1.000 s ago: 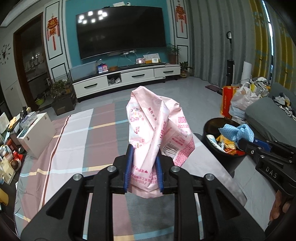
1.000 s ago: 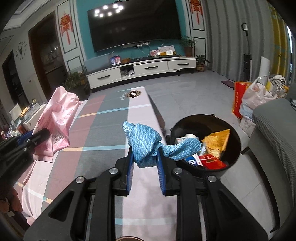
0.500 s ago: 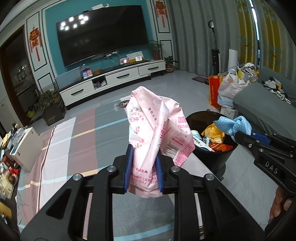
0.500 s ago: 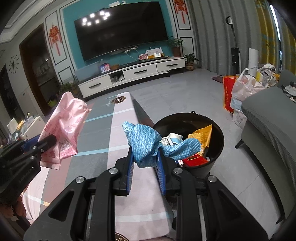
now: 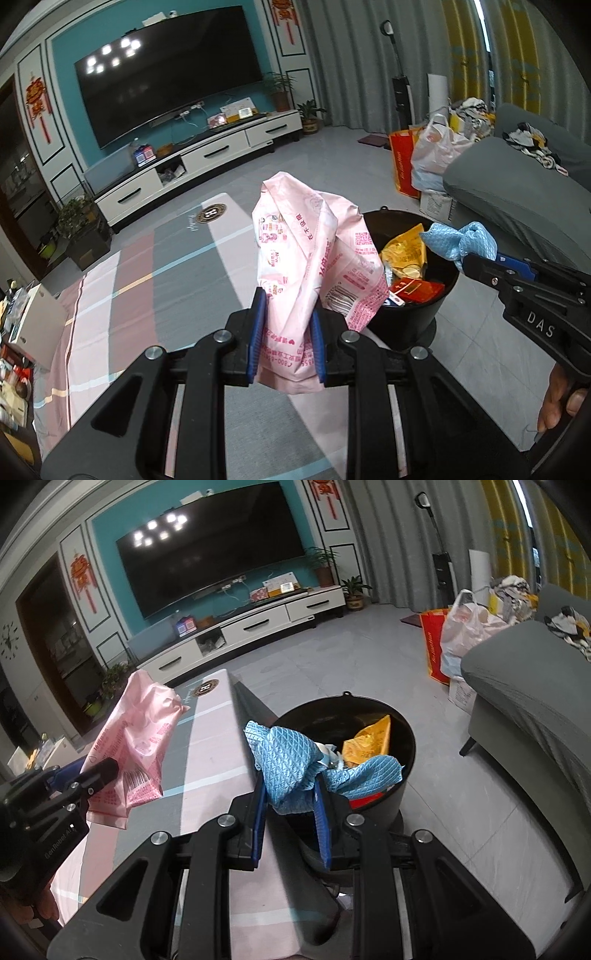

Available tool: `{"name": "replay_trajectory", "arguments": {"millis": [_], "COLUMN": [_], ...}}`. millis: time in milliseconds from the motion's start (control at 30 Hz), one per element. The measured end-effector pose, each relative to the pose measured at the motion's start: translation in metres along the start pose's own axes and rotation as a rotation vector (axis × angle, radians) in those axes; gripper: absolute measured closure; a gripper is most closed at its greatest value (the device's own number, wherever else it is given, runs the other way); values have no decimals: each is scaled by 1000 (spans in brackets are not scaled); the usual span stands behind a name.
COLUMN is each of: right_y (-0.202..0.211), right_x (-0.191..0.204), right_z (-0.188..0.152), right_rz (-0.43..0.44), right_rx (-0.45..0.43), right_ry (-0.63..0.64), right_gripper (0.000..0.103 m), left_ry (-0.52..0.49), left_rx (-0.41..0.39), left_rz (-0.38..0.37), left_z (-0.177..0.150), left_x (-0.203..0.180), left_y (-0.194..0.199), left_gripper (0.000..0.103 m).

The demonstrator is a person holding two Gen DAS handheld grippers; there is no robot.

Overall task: Collect trash
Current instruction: 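Carry the pink bag and blue cloth over the black bin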

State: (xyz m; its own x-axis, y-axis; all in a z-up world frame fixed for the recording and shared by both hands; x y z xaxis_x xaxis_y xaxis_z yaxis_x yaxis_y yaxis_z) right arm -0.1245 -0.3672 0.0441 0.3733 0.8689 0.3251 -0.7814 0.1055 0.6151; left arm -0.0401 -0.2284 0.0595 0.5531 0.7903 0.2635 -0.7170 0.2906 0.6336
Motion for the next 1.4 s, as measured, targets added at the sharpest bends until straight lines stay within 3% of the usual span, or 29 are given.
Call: {"name": "replay_trajectory", "arguments": {"millis": [833, 1400], "right_y": [-46, -87], "right_x": [-54, -68], "right_z": [10, 20], "right_rz": [-9, -39], "right_rx": [42, 82], "right_ry": [-135, -153], "right_gripper": [78, 78], "left_ry": [-114, -124], "left_rx": [81, 151], "left_rz": [-60, -87], "left_z": [27, 34], "left_x": [-60, -68], "left_y": [-78, -130], "left_gripper": [80, 80]}}
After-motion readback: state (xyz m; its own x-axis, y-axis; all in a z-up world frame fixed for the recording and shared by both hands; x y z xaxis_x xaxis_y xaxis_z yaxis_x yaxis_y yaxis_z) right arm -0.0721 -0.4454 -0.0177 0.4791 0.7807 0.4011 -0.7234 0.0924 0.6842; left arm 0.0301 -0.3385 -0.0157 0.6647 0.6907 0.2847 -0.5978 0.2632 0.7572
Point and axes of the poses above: each gripper's, at about its wrist camera, not at the fingertips, and y roughly against the way its jaws point, x to its left, z to its top, the point moved 1 cm from there along -y, roughly the way its jaws point, and after that the axes turned 4 degrees about -y, right-handed, at the moved point
